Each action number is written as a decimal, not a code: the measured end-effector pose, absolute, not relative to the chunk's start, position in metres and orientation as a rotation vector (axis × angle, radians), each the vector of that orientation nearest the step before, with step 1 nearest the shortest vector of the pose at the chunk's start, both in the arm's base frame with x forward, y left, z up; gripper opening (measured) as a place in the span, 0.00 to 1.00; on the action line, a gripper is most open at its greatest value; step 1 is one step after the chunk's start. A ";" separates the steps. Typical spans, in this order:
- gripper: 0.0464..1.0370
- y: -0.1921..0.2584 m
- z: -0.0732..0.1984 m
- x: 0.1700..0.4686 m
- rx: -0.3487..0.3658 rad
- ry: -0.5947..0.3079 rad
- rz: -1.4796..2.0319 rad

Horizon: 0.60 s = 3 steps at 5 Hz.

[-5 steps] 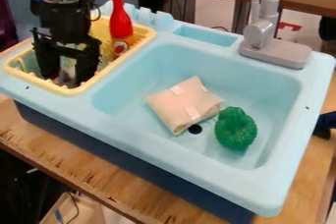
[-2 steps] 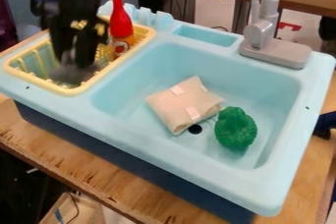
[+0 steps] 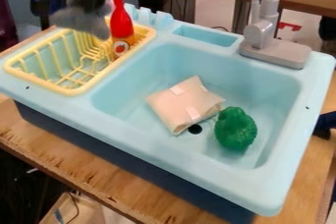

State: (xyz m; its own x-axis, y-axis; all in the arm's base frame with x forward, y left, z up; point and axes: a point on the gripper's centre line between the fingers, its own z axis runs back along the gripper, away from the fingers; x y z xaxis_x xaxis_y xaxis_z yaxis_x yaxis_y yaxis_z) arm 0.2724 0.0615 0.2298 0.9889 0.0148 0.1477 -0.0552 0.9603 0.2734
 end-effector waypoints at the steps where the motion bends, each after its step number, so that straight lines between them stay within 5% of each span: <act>1: 0.41 0.034 0.242 0.252 0.250 -0.214 -0.021; 3: 0.41 -0.018 0.185 0.247 0.150 -0.129 -0.102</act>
